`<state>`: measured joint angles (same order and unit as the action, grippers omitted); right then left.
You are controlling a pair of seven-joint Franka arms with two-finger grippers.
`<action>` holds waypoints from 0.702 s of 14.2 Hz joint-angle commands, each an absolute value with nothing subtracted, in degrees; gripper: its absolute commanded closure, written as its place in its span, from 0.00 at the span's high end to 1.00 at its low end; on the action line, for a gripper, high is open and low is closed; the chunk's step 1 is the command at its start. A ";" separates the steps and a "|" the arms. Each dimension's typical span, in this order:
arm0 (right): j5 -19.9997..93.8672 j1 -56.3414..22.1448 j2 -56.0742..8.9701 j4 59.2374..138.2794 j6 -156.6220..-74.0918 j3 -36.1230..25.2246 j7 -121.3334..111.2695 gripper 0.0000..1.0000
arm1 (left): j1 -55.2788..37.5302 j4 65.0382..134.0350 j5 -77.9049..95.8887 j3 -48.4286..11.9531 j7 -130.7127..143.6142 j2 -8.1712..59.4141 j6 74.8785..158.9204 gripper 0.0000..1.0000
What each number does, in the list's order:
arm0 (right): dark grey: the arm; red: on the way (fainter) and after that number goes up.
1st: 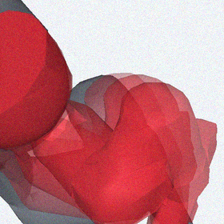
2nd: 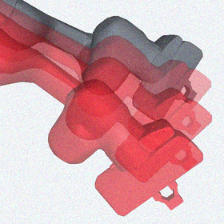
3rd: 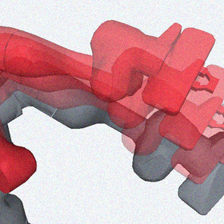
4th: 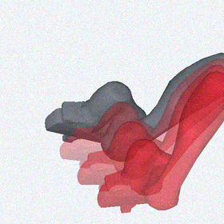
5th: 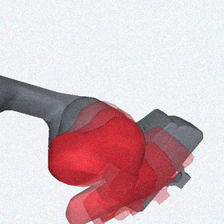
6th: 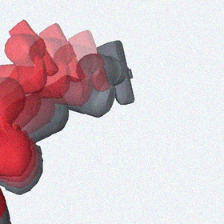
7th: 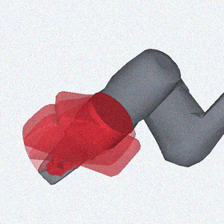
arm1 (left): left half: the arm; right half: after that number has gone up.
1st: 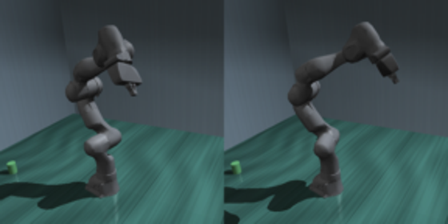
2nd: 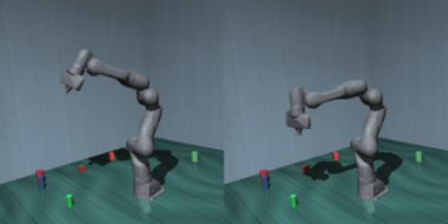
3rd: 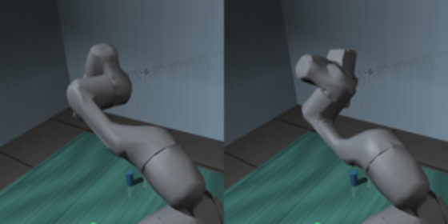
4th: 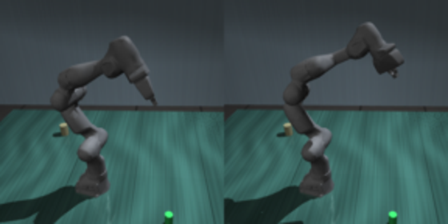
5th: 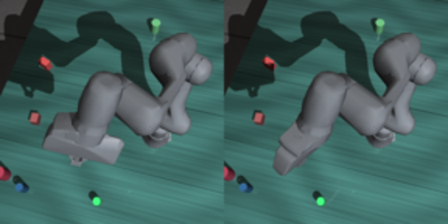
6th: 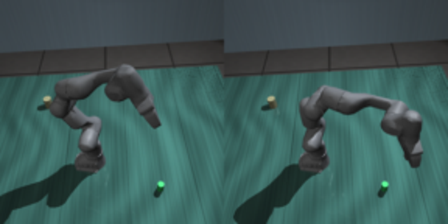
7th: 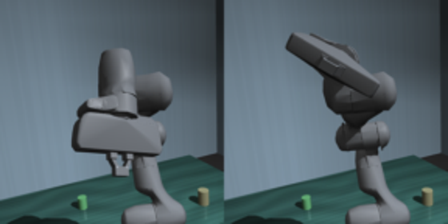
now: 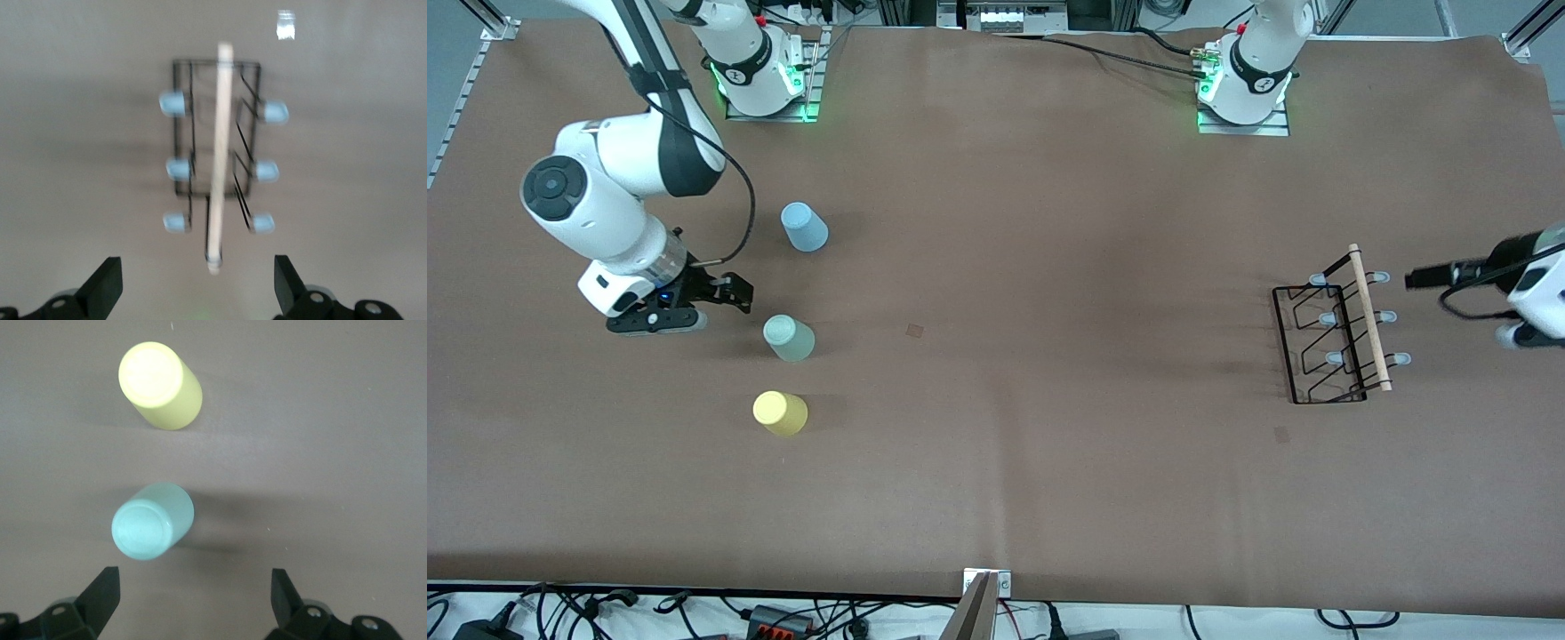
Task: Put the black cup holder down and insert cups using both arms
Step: 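Grasp the teal cup with the right gripper while the left gripper grasps the rack handle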
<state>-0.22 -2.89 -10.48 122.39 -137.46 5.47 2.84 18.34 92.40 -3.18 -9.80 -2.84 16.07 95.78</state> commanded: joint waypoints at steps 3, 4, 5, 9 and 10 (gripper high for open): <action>0.53 -6.41 -14.40 122.78 -145.09 5.36 4.75 1.00 | 18.19 106.75 -5.54 -10.46 -4.39 13.63 117.11 0.99; 0.53 -7.11 -15.28 122.70 -145.98 5.36 4.83 1.00 | 18.28 109.14 -5.54 -10.46 -4.83 13.19 119.25 0.97; 0.53 -7.38 -16.16 122.61 -147.29 5.36 5.27 1.00 | 18.28 111.42 -5.54 -10.46 -5.79 12.57 120.92 0.90; 0.53 -8.53 -18.89 122.70 -150.47 5.27 6.77 1.00 | 18.37 114.70 -5.54 -10.46 -6.06 12.57 124.80 0.61; 0.53 -8.53 -19.51 122.78 -150.56 5.19 6.77 1.00 | 18.37 114.78 -5.54 -10.46 -6.06 12.66 124.80 0.52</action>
<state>-0.21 -8.11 -18.67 122.51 -149.33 5.52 6.44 17.93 112.32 -4.59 -10.23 -4.93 15.27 123.91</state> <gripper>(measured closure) 0.000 0.278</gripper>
